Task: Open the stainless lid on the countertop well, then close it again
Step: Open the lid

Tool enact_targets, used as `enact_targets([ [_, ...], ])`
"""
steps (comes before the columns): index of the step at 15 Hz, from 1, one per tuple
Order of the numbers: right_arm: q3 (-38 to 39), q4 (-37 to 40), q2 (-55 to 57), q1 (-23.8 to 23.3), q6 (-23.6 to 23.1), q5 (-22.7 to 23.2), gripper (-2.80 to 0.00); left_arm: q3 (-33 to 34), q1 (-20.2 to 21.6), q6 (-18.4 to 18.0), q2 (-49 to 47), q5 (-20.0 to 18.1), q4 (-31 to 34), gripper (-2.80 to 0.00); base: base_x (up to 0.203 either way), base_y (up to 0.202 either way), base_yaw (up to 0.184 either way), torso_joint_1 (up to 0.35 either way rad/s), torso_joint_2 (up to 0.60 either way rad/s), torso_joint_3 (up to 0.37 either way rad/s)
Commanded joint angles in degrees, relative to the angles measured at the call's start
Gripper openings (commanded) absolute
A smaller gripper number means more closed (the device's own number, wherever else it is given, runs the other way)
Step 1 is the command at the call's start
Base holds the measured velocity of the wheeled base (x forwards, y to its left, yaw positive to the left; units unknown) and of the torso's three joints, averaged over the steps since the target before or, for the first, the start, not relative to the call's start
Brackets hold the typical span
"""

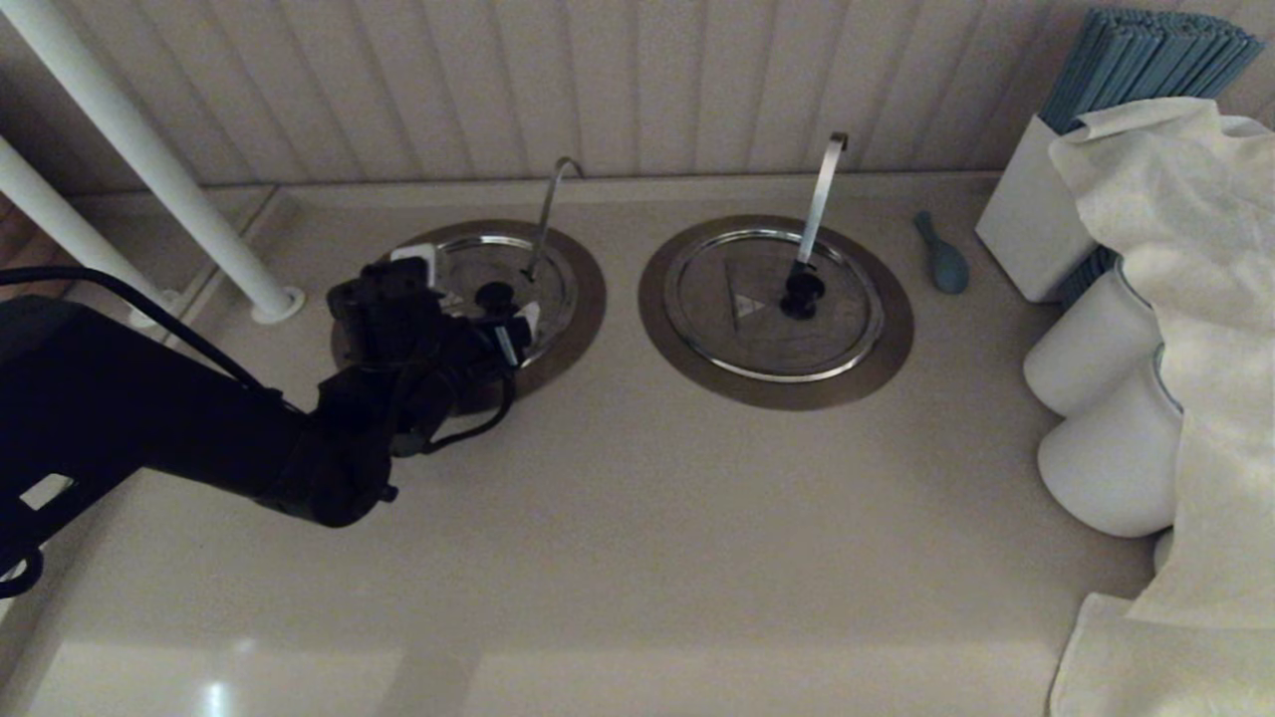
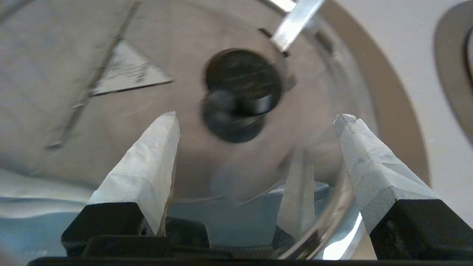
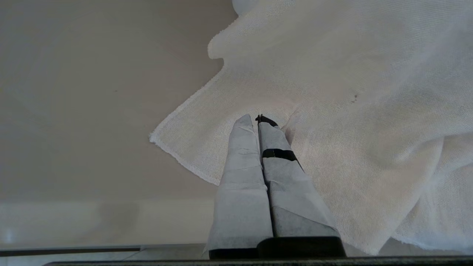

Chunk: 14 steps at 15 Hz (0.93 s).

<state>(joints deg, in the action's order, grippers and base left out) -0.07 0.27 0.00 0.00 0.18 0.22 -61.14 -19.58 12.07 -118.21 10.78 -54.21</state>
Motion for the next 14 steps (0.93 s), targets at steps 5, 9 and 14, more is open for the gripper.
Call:
enact_targets([
  [5,0.1,0.0,0.1,0.0,0.0,0.0,-2.80,-5.8,0.0,-1.5,-7.1,1.1,0.2,0.00,0.000,0.000,0.000,0.000,0.00,0.000],
  [9,0.1,0.0,0.1,0.0,0.0,0.0,-2.80,-9.1,0.8,-3.0,-9.3,2.3,-1.8,0.00,0.000,0.000,0.000,0.000,0.00,0.000],
  [14,0.1,0.0,0.1,0.0,0.0,0.0,-2.80,-13.2,3.6,-6.1,-13.0,5.5,-7.5,0.00,0.000,0.000,0.000,0.000,0.00,0.000],
])
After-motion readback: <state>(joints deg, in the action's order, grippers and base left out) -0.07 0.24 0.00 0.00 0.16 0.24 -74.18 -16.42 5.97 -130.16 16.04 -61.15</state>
